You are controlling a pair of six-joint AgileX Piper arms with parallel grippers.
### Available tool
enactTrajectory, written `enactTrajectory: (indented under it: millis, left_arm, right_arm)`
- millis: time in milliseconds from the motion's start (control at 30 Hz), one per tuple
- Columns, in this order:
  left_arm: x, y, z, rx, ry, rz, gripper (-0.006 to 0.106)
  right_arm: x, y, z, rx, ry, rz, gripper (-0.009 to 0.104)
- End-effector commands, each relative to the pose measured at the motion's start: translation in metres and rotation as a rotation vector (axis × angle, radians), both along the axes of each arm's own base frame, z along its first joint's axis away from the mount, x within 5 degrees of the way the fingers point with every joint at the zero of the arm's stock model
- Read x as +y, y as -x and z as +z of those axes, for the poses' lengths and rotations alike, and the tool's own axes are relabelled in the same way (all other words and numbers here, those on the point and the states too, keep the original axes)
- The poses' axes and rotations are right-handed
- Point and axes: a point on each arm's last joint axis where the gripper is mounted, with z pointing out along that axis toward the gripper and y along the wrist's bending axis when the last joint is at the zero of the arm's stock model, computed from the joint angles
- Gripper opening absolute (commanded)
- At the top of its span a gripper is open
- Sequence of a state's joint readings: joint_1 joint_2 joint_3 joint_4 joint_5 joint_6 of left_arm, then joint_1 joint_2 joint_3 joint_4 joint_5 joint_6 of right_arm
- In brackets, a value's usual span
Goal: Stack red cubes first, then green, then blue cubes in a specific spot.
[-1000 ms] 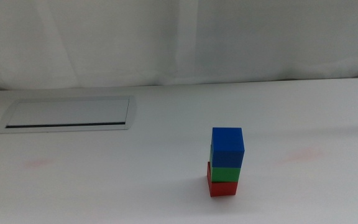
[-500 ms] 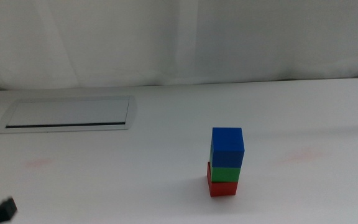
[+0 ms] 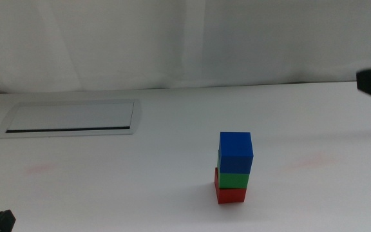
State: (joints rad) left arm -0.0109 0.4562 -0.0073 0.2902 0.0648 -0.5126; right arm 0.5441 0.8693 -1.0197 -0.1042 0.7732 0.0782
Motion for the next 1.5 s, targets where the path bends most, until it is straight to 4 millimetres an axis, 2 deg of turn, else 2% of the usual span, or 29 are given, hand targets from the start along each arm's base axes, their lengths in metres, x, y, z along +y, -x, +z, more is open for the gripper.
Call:
enactTrajectory:
  millis: [0, 67, 133, 167, 400, 533, 633, 833, 967, 1033, 1100, 1200, 1333, 1433, 1467]
  left_arm:
    - [-0.001, 0.004, -0.011, 0.017, 0.048, 0.015, -0.002]
    - [-0.001, 0.004, -0.011, 0.013, 0.038, 0.009, -0.002]
    - [-0.001, 0.004, -0.011, 0.011, 0.039, 0.009, -0.002]
    - [-0.001, 0.004, -0.011, 0.011, 0.039, 0.009, -0.002]
    - [-0.001, 0.003, -0.01, 0.005, 0.039, 0.007, -0.002]
    - [-0.001, 0.003, -0.01, 0.005, 0.037, 0.006, -0.002]
    - [-0.001, 0.003, -0.01, 0.005, 0.034, 0.005, -0.002]
    - [-0.001, 0.003, -0.01, 0.005, 0.034, 0.005, -0.002]
    - [-0.001, 0.003, -0.01, 0.005, 0.032, 0.004, -0.002]
    - [-0.001, 0.003, -0.01, 0.005, 0.032, 0.004, -0.002]
    - [-0.001, 0.003, -0.01, 0.005, 0.032, 0.004, -0.003]
    - [-0.001, 0.003, -0.01, 0.005, 0.023, 0.0, -0.003]
    - [-0.001, 0.003, -0.01, 0.005, 0.021, -0.001, -0.003]
    - [-0.001, 0.003, -0.01, 0.005, 0.021, -0.001, -0.003]
    - [-0.001, 0.003, -0.01, 0.005, 0.021, -0.001, -0.003]
  right_arm:
    - [0.009, -0.015, -0.001, -0.049, -0.022, 0.009, 0.063]
    - [0.017, -0.027, -0.005, -0.062, -0.032, 0.015, 0.036]
    - [0.026, -0.041, -0.012, -0.056, -0.034, 0.02, 0.003]
    - [0.029, -0.047, -0.015, -0.052, -0.032, 0.022, -0.002]
    - [0.054, -0.087, -0.06, 0.074, 0.059, 0.036, -0.003]
    - [0.05, -0.083, -0.072, 0.102, 0.065, 0.025, -0.003]
    - [0.034, -0.071, -0.079, 0.061, 0.056, -0.03, -0.003]
    - [-0.034, -0.057, -0.086, 0.041, 0.065, -0.314, -0.003]
    - [-0.071, -0.037, -0.067, -0.066, 0.084, -0.451, -0.003]
    - [-0.08, -0.02, -0.057, -0.149, 0.078, -0.486, -0.003]
    - [-0.079, -0.008, -0.059, -0.222, 0.051, -0.467, -0.003]
    - [-0.076, 0.012, -0.077, -0.346, -0.035, -0.431, -0.003]
    - [-0.074, 0.041, -0.106, -0.479, -0.002, -0.367, -0.003]
    - [-0.073, 0.058, -0.136, -0.548, 0.007, -0.332, -0.003]
    - [-0.073, 0.069, -0.155, -0.575, -0.001, -0.326, -0.003]
